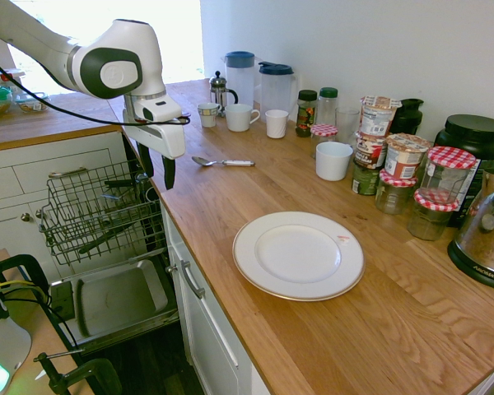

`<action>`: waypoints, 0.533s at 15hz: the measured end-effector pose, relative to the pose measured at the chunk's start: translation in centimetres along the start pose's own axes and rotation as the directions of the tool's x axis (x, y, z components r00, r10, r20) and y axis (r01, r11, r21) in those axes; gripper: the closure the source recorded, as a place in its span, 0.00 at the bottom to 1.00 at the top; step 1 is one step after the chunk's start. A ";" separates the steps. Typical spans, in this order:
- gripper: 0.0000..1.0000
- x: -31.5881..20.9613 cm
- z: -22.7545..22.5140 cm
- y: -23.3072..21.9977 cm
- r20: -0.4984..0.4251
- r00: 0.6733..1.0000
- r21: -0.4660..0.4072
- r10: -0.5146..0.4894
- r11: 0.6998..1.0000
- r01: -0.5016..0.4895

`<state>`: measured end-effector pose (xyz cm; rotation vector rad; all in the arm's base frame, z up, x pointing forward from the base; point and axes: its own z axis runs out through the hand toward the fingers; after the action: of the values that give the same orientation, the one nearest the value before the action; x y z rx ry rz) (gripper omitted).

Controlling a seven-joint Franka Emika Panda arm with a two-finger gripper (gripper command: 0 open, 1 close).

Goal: Put the spoon in the dishwasher

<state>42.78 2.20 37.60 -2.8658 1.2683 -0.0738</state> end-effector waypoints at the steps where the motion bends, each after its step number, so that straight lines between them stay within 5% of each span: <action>1: 0.00 0.0 0.0 0.0 0.001 1.000 -0.001 0.000 1.000 0.000; 5: 0.00 1.6 -2.5 -2.3 0.013 0.988 0.077 0.152 0.985 -0.152; 8: 0.00 4.1 -3.7 -6.6 0.026 0.940 0.124 0.341 0.932 -0.341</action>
<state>50.29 3.67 41.67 -2.4969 1.6728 -0.1404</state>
